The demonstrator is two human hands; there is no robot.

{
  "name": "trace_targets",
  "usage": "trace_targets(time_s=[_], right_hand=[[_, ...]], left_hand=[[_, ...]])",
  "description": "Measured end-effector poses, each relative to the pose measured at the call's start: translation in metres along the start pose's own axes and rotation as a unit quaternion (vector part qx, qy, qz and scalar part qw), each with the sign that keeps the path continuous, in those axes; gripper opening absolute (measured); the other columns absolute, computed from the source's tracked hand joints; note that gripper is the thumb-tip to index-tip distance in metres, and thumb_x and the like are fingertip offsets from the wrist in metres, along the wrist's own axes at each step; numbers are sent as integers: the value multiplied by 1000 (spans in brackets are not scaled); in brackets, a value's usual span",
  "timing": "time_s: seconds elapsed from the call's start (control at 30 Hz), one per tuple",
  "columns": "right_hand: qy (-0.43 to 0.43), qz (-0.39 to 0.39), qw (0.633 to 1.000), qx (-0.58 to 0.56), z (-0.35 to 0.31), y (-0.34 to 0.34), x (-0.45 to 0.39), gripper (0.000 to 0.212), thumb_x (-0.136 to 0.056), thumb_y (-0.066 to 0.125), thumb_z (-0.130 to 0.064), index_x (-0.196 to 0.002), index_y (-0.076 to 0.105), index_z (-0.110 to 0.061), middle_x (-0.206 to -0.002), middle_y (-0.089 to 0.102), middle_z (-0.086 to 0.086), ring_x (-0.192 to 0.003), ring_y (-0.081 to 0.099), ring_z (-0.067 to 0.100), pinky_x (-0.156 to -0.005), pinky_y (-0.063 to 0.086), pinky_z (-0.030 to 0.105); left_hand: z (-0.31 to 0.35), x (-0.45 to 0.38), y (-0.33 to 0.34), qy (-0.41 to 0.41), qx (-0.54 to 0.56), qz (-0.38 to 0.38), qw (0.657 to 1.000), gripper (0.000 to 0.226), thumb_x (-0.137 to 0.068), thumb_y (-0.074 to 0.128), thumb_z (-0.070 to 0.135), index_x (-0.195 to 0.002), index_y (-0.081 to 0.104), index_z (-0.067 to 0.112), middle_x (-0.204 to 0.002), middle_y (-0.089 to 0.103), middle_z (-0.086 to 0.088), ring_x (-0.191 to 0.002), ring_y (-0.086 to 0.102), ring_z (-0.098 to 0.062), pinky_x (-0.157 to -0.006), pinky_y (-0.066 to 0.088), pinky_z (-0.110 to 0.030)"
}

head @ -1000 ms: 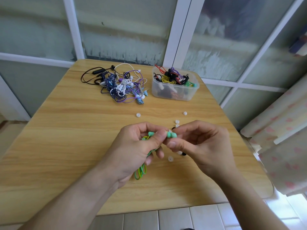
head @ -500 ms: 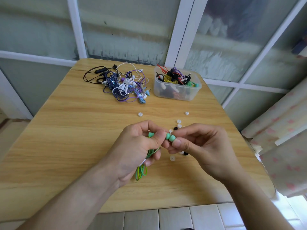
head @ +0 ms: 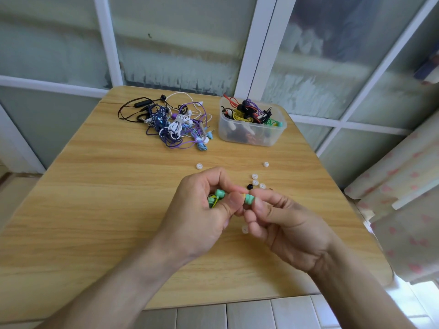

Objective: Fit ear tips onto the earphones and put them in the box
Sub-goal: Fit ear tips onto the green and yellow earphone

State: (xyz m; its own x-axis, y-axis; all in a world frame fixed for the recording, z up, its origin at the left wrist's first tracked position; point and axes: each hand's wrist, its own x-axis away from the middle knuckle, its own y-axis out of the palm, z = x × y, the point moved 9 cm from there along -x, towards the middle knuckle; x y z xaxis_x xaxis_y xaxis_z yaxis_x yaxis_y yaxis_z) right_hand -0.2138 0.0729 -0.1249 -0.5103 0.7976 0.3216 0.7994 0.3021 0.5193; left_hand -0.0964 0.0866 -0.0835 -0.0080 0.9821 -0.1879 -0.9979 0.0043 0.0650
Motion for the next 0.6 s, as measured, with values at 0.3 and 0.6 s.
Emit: trace_targets(time_s=[0.3, 0.6], right_hand=[[-26, -5, 999, -25, -1, 11, 6, 31, -50, 90, -9, -79, 78, -10, -77, 69, 13, -63, 67, 13, -47, 53, 20], [-332, 105, 867, 357, -54, 18, 25, 13, -76, 75, -3, -86, 77, -11, -73, 75, 4, -65, 72, 17, -59, 51, 16]], left_hand=[[8, 1, -8, 55, 8, 23, 998, 18, -87, 63, -4, -75, 62, 9, -57, 61, 1, -45, 43, -9, -44, 36, -18], [-13, 2, -16, -67, 14, 83, 994, 17, -91, 60, 2, -76, 63, 8, -60, 61, -2, -43, 41, -13, -40, 32, -20]])
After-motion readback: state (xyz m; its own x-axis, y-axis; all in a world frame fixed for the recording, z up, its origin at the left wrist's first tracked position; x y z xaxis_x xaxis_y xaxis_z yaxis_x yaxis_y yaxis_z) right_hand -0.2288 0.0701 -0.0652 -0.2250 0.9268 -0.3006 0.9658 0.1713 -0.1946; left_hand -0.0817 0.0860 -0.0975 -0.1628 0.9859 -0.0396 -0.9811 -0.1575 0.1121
